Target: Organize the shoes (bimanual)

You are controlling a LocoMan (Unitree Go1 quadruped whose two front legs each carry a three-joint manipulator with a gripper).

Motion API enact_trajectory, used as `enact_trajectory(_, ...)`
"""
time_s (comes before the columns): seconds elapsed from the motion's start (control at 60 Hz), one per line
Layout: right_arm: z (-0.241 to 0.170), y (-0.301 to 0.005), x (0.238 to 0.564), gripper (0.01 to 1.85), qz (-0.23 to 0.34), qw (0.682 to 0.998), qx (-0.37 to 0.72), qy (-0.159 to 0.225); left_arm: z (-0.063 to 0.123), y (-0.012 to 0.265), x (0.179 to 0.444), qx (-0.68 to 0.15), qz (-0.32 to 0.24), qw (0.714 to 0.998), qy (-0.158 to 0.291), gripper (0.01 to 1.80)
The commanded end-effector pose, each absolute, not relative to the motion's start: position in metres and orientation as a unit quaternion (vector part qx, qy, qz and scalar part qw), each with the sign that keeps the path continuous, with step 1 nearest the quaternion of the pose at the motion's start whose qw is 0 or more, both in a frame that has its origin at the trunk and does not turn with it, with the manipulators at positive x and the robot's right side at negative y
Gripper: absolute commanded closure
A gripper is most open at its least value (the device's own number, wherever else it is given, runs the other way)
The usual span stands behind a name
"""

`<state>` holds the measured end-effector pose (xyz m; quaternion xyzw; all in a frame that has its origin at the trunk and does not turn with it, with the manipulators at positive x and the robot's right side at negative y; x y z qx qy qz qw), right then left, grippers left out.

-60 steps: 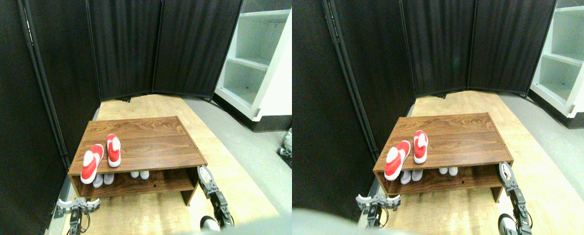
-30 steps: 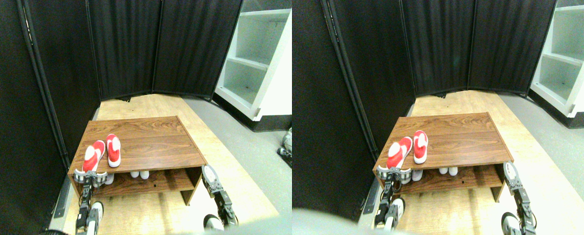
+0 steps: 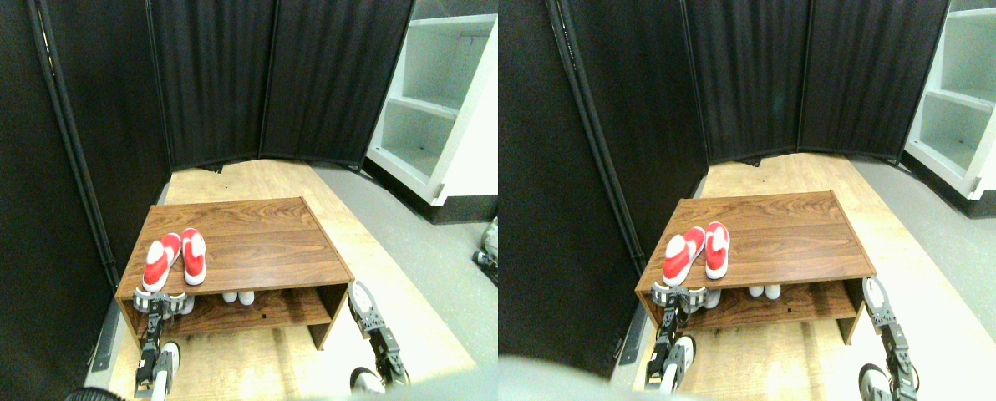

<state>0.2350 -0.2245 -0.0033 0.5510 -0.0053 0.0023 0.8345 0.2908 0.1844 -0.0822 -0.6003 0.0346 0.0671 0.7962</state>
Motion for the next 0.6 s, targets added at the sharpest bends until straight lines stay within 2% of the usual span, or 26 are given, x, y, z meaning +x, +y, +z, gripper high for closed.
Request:
enact_trajectory(0.017,0.000,-0.225,0.237,1.85,0.018,0.835,0.550,-0.022,-0.061,0.181,0.280,-0.600,0.030,0.799,0.003,0.27)
enact_trajectory(0.183,-0.001,-0.225,0.238,1.85,0.022,0.836,0.548,-0.021,-0.051,0.183,0.258,-0.585,0.012,0.811,-0.002,0.31)
enact_trajectory(0.25,-0.001,-0.225,0.238,1.85,0.018,0.836,0.548,-0.018,-0.047,0.191,0.248,-0.560,0.016,0.828,-0.005,0.27)
enact_trajectory(0.35,-0.001,-0.225,0.239,1.85,0.018,0.833,0.553,-0.017,-0.041,0.204,0.238,-0.561,0.013,0.828,-0.016,0.34)
enact_trajectory(0.467,-0.002,-0.225,0.240,1.85,0.018,0.831,0.556,-0.014,-0.031,0.235,0.229,-0.538,0.005,0.842,-0.031,0.57)
enact_trajectory(0.533,-0.002,-0.225,0.241,1.85,0.012,0.830,0.558,-0.009,-0.024,0.259,0.229,-0.528,0.003,0.848,-0.044,0.86)
enact_trajectory(0.55,-0.002,-0.225,0.241,1.85,0.012,0.830,0.558,-0.009,-0.024,0.259,0.229,-0.528,0.003,0.848,-0.044,0.86)
enact_trajectory(0.6,-0.002,-0.225,0.242,1.85,0.015,0.827,0.562,-0.009,-0.019,0.274,0.231,-0.524,0.004,0.850,-0.058,1.01)
